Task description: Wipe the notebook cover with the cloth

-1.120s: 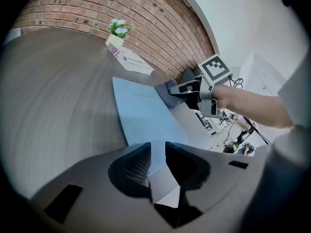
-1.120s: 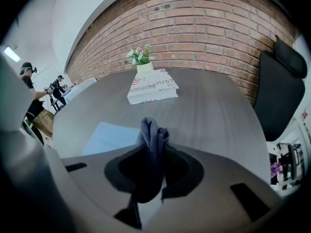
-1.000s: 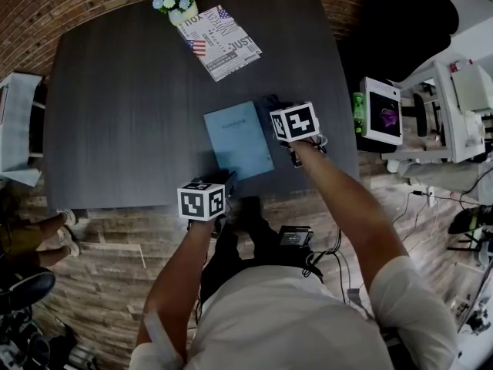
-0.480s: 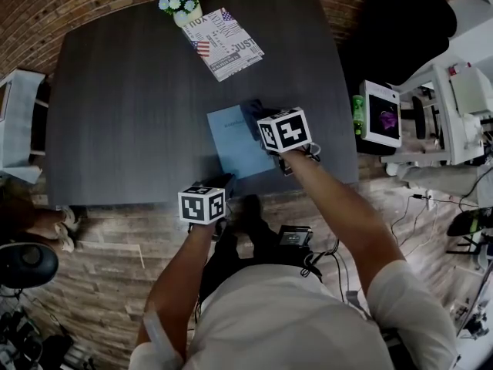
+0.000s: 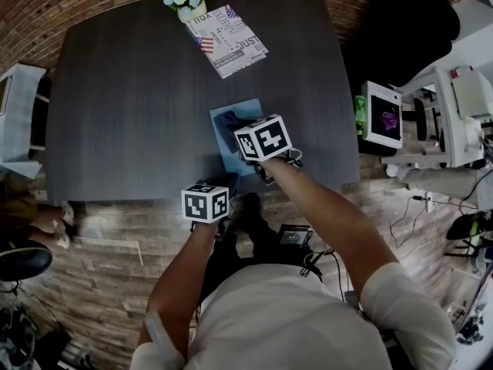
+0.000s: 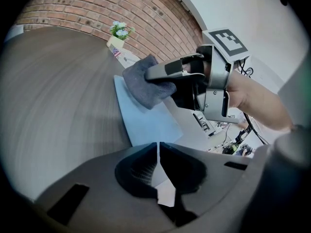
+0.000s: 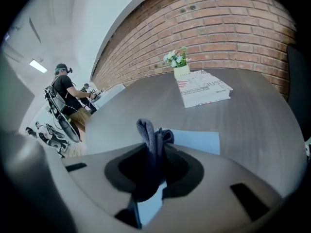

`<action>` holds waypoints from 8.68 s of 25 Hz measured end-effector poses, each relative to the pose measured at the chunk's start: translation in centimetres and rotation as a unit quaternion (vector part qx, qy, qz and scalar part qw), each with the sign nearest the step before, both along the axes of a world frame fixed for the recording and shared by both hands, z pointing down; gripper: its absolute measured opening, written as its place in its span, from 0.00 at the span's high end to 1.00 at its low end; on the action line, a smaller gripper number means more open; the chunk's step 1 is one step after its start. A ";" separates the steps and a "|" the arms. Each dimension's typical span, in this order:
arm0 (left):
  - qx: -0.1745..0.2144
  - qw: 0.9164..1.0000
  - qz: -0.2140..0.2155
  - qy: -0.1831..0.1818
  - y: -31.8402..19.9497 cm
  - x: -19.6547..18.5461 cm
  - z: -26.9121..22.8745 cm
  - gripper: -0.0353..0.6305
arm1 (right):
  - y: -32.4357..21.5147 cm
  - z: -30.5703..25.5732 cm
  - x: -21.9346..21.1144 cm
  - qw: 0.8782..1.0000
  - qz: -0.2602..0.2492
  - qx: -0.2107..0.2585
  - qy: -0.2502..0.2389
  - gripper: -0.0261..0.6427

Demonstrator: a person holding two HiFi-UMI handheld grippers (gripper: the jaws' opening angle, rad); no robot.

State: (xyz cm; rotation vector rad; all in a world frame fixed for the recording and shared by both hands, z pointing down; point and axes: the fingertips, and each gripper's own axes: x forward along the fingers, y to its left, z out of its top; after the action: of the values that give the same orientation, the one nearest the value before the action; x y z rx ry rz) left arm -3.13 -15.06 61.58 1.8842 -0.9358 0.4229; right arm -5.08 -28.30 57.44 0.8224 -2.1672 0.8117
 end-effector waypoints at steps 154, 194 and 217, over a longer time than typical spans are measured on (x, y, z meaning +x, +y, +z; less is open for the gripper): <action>-0.038 0.998 0.028 -0.035 2.6 -0.7 2.4 0.94 | 6.7 3.7 9.8 0.999 0.014 -0.002 0.045 0.82; 0.100 0.990 -0.043 0.087 4.8 -7.6 -11.3 0.94 | 8.7 -5.7 16.9 0.980 0.184 0.067 0.028 0.84; 0.216 0.962 -0.047 0.158 10.7 -11.6 -23.4 0.94 | 17.6 -19.9 12.5 0.962 0.177 0.166 -0.125 0.84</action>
State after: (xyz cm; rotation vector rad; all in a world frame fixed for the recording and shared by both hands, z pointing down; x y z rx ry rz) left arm -14.77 -4.34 38.14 2.2032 -0.9444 -0.1560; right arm 7.40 -10.66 37.56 1.3712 -2.4595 0.7640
